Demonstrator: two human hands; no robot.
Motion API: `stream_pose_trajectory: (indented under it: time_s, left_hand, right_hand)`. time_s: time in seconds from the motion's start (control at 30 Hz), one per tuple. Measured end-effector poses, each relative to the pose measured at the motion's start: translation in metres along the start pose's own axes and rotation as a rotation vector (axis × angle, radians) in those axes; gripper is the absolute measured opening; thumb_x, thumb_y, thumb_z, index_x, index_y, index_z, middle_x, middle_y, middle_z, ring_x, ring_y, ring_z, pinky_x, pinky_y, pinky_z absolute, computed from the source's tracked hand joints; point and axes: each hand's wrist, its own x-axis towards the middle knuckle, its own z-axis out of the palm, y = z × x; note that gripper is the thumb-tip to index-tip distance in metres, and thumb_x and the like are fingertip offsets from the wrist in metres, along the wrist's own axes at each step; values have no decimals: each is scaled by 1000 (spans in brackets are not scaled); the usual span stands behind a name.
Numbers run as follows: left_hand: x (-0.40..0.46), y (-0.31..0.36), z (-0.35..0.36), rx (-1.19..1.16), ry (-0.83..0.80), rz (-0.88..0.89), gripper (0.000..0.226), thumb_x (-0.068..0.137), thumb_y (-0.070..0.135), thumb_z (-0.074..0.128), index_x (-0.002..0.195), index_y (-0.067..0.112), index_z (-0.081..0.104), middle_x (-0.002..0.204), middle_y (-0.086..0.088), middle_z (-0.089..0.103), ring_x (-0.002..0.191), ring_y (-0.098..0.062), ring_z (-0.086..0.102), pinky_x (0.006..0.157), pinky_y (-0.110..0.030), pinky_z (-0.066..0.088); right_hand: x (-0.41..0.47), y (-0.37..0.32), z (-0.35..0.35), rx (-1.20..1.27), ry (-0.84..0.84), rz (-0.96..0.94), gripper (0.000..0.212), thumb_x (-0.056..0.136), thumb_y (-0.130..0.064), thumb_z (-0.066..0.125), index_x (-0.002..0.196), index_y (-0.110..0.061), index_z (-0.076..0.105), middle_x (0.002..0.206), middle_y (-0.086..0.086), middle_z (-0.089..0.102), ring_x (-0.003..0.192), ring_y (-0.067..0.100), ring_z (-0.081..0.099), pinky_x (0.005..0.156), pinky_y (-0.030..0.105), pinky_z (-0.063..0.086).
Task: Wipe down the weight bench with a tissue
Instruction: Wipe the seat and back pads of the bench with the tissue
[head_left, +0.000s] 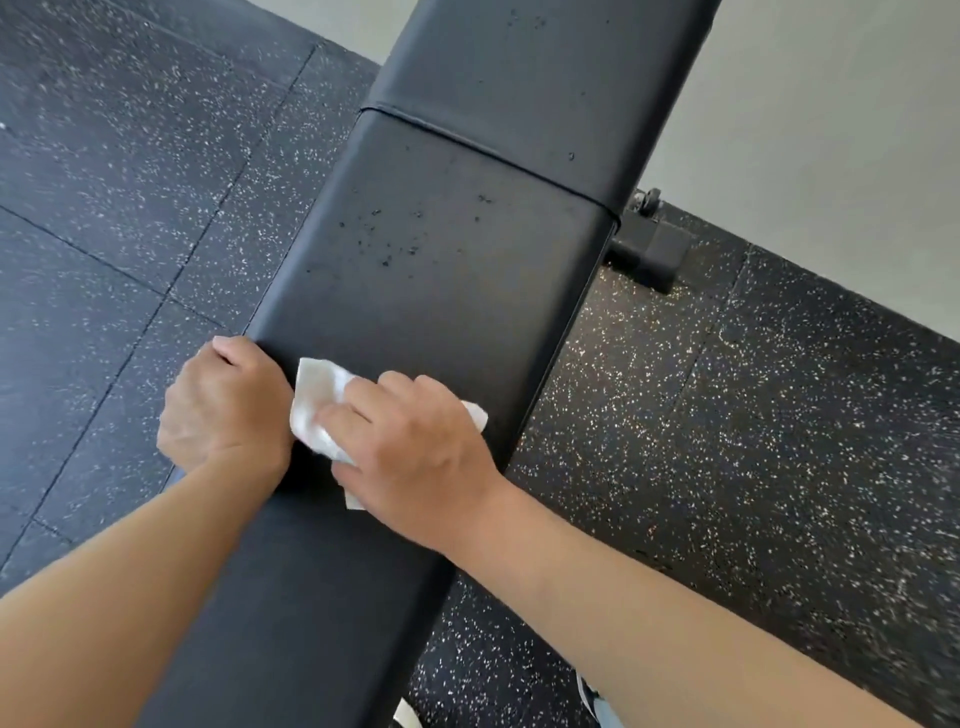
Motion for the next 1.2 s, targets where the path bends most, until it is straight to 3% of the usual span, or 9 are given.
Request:
stream_pose_trajectory:
  time_s: [0.1,0.2,0.3,0.4,0.5,0.7,0.87,1.03,1.2]
  left_hand:
    - [-1,0,-2,-4,-7,0,59,102,37,20,109,3,68,114,-29,67,105,-51,60,90,-53,42]
    - [0,0,-1,-11,-18,-2,58,102,35,19,104,3,67,108,-30,67,100,-50,60,85,-51,42]
    - [3,-3,2,-33,-26,-24,51,101,33,19,92,9,63,102,-27,68,88,-44,56,78,-46,36]
    - [4,-4,6,-47,-9,-40,41,98,32,17,77,16,49,83,-18,61,78,-36,46,74,-42,34]
    - [4,-5,8,-37,-13,-45,39,97,34,17,70,19,40,66,0,40,75,-34,44,72,-40,31]
    - [12,-9,10,16,-59,-68,37,100,28,25,70,18,44,65,0,44,71,-33,45,68,-39,31]
    - [8,-10,9,34,-21,-8,38,101,33,20,76,21,46,63,5,36,72,-33,42,70,-40,28]
    - [8,-11,10,33,7,18,41,93,41,11,76,23,43,62,8,32,71,-33,41,69,-40,29]
    - [8,-10,9,15,-3,3,43,93,42,11,81,26,49,62,7,34,70,-33,42,69,-40,29]
  right_hand:
    - [-4,21,-16,-26,-63,-42,18,83,-27,63,98,-22,71,93,-1,62,80,25,53,65,40,42]
    - [-3,73,-44,-46,150,84,25,75,-21,77,100,-19,77,89,2,67,75,30,60,62,41,50]
    - [6,115,-64,-94,243,267,23,82,-23,75,105,-20,76,89,1,64,79,27,59,63,40,52]
    - [18,103,-50,-109,325,326,17,82,-24,69,97,-17,73,83,0,59,73,26,55,59,40,49]
    - [38,51,-13,-89,294,215,15,76,-22,70,90,-17,72,79,1,57,68,26,50,57,41,44]
    - [74,-12,21,51,213,141,14,70,-5,72,76,-15,65,69,2,49,61,25,40,50,38,37]
    - [34,36,-9,-1,187,87,22,72,-14,73,93,-19,73,80,1,58,70,28,52,59,41,47]
    - [-17,106,-48,-110,307,185,18,95,-22,68,113,-22,71,84,-2,54,72,24,50,64,40,49]
    - [30,73,-22,-122,367,218,9,87,-26,72,89,-18,72,78,0,58,67,25,50,58,41,46]
